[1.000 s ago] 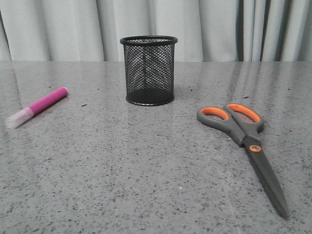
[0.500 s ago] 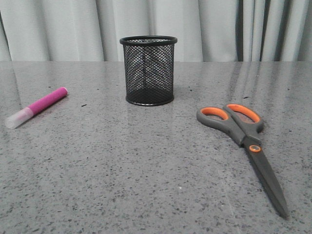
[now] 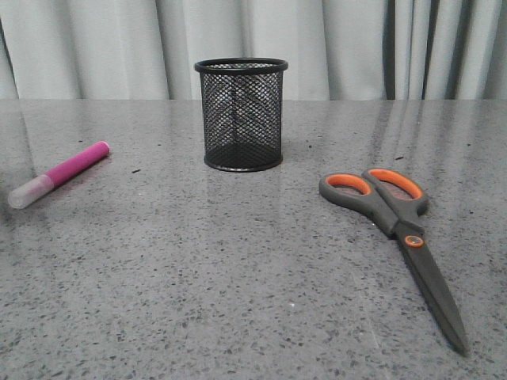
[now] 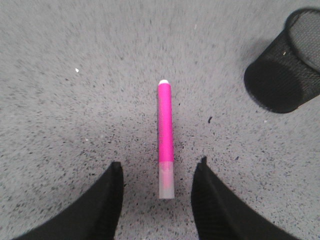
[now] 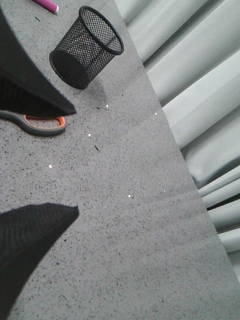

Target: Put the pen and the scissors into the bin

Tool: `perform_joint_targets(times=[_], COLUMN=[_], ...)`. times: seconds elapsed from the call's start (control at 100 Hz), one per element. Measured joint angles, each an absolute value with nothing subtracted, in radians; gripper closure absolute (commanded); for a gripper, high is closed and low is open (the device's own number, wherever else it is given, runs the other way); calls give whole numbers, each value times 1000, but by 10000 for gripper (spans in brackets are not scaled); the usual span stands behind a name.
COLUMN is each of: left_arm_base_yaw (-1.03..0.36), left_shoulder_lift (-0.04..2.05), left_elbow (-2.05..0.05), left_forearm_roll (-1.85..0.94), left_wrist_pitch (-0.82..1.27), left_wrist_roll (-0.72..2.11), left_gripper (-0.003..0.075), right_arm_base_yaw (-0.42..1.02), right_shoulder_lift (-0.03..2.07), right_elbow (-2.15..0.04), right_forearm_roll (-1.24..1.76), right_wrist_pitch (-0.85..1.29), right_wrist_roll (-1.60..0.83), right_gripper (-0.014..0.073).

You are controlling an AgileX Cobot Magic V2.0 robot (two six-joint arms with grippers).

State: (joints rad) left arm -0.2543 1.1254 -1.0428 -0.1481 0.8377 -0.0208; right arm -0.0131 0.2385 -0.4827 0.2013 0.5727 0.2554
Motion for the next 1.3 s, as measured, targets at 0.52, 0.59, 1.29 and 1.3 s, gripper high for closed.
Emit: perform_joint_targets(times=[0.52,0.59,1.29,1.3], left_arm_base_yaw=[-319,-319,-321,-321], left_shoulder_lift=[1557,1578,1711,1713], left_elbow=[-1240,-1240,-1257,-1259], left_forearm_roll=[-144,-144,-159,-159], left_wrist_pitch=[940,924,820,818], left_wrist_roll=[-20,-20,-20,-20], left_gripper=[425,425,426,426], right_arm_base_yaw=[-13,-13,-13,-13], right_shoulder_lift=[238,238,238,238], right_elbow=[-483,-483,-483,-483], right_forearm_roll=[207,207,210,209], right_wrist_pitch=[689,692,692,692], right_wrist_roll=[255,255,253,253], right_gripper=[242,242,242,242])
